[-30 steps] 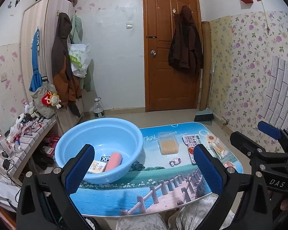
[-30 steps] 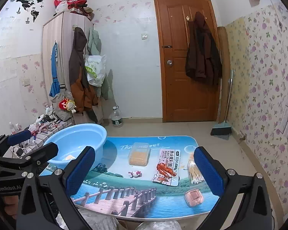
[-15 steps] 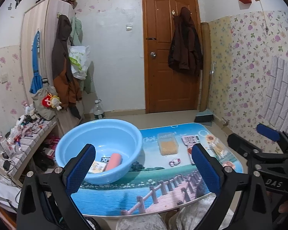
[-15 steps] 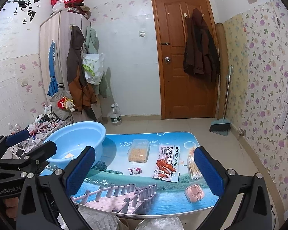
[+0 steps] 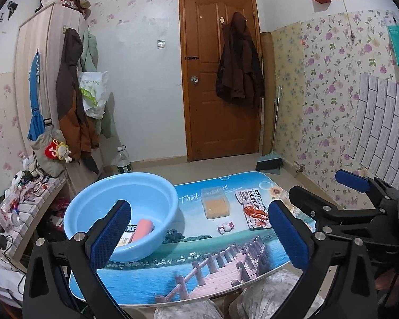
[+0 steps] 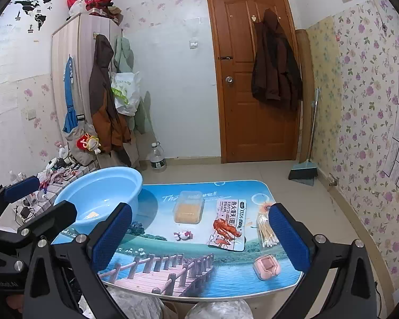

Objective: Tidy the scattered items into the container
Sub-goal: 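Withdraw both grippers from the basin back toward the table, then move the right gripper toward the pink case on the table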

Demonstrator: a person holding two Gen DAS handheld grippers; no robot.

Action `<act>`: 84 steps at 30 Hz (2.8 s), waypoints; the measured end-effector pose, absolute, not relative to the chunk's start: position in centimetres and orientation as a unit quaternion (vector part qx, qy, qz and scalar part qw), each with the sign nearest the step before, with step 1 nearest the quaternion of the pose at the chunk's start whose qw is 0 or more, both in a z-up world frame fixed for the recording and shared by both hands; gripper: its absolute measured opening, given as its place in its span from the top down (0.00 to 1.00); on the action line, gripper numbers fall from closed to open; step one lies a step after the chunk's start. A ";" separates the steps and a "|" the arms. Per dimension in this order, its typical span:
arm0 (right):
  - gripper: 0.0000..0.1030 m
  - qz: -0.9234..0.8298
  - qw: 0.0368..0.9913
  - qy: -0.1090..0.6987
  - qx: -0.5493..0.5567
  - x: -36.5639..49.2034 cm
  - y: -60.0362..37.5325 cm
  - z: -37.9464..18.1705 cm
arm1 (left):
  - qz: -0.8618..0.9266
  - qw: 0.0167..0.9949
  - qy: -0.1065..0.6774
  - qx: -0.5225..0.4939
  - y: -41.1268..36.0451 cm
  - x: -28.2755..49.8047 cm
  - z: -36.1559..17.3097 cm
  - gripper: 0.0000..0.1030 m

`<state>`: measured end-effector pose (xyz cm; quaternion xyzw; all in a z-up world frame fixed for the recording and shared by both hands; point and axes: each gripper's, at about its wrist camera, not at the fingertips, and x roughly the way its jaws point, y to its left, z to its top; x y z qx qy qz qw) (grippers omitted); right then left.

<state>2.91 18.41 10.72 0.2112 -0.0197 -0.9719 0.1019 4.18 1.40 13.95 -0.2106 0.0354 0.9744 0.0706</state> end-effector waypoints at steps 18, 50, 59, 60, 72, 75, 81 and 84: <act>0.00 -0.971 0.085 -0.024 0.223 2.0 20.6 9.5 | 0.969 0.071 0.038 -0.236 3.0 2.3 12.6 0.00; 0.00 -0.945 0.027 -0.058 0.320 -5.3 27.0 0.3 | 0.936 0.079 0.056 -0.338 7.5 -6.2 5.2 0.00; 0.00 -0.938 0.033 -0.053 0.342 -7.3 27.2 -2.2 | 0.926 0.057 0.053 -0.370 7.0 -9.0 2.4 0.00; 0.00 -0.937 0.035 -0.053 0.345 -7.6 27.2 -2.5 | 0.924 0.055 0.052 -0.375 6.8 -9.3 2.1 0.00; 0.00 -0.930 0.048 -0.028 0.365 -7.8 27.6 -6.3 | 0.915 0.065 0.062 -0.394 7.4 -12.3 -1.1 0.00; 0.00 -0.929 0.049 -0.027 0.366 -7.6 28.0 -7.2 | 0.912 0.072 0.059 -0.399 7.7 -12.9 -1.7 0.00; 0.00 -0.930 0.060 -0.021 0.361 -7.6 28.2 -8.0 | 0.911 0.086 0.057 -0.399 8.0 -13.8 -2.3 0.12; 0.04 -0.931 0.066 -0.019 0.358 -7.9 28.1 -8.2 | 0.907 0.092 0.055 -0.408 8.1 -14.3 -2.8 0.24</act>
